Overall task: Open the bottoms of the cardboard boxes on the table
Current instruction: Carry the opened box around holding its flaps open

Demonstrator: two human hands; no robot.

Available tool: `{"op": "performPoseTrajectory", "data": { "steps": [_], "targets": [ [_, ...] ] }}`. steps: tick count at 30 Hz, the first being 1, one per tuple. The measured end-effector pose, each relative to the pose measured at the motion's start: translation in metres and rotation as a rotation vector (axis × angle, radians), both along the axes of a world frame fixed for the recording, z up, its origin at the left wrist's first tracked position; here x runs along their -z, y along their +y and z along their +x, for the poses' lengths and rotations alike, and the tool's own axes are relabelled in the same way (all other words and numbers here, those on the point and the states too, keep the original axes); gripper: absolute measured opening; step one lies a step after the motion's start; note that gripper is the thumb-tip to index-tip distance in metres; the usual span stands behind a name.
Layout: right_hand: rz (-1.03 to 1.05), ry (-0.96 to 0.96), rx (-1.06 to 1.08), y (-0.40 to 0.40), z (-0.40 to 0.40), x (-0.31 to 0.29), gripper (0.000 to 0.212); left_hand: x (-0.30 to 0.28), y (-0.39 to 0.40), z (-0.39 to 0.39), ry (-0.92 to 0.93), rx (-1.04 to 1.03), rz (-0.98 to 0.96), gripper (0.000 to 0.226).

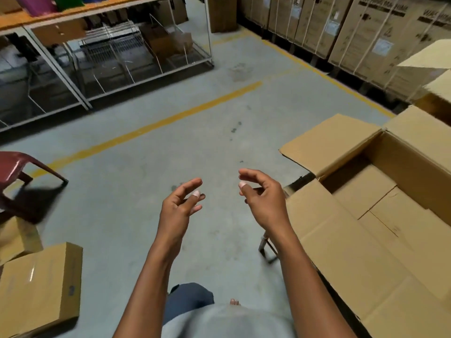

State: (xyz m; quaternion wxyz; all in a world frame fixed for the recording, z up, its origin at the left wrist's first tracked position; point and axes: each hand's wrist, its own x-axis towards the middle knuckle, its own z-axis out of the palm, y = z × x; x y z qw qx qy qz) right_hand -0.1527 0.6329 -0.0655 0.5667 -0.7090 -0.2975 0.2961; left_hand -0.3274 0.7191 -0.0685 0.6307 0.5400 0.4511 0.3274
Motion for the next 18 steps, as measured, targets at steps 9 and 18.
{"op": "performPoseTrajectory", "data": {
  "steps": [9,18],
  "targets": [
    [-0.043,-0.016,0.255,0.154,0.073,0.018,0.026,0.020,0.200,0.097,0.016,0.271,-0.008,0.029],
    [-0.072,0.074,0.621,0.261,0.154,0.014,0.026,-0.002,0.378,0.241,-0.007,0.543,0.040,0.028]
  ]
}}
